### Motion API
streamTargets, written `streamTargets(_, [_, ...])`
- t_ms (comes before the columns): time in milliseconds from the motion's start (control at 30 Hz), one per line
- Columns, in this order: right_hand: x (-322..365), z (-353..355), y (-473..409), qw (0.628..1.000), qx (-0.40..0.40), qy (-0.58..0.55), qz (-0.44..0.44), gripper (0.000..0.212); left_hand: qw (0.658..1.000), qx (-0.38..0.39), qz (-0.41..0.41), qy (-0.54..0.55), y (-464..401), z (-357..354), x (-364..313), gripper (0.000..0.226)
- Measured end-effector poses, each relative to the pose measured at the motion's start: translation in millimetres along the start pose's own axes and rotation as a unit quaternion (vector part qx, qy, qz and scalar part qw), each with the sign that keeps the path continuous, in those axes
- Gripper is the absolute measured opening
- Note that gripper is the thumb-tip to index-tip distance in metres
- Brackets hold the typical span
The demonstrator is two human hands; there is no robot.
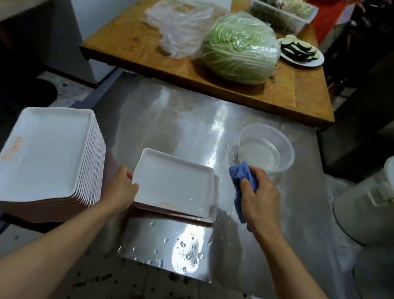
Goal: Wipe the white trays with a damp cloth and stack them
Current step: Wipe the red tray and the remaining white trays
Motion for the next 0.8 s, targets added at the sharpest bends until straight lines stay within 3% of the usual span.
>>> streamTargets(233, [0,29,-18,0.999,-0.031,-0.017,0.019,0.02,0.993,-0.016,-0.009,0.118,8,13,-52,0.014])
streamTargets(400, [-8,66,-42,0.996,-0.079,-0.034,0.025,0.021,0.959,0.021,-0.013,0.282,1,5,-123,0.028])
streamTargets(667, [-30,108,-64,0.991,-0.123,-0.058,-0.001,0.015,0.969,-0.017,-0.104,0.225,0,-3,-250,0.039])
streamTargets(800, [-33,114,-66,0.99,-0.128,-0.062,-0.009,0.019,0.968,-0.082,-0.203,0.123,21,-6,-294,0.034])
Point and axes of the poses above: each hand's wrist, its own y-axis away from the middle knuckle, its own z-axis out of the back of the hand, x = y × z, the point moved 10 cm from there along -y, towards the middle knuckle, and after that the axes turned 5 degrees about -x, right-handed, at the moved point
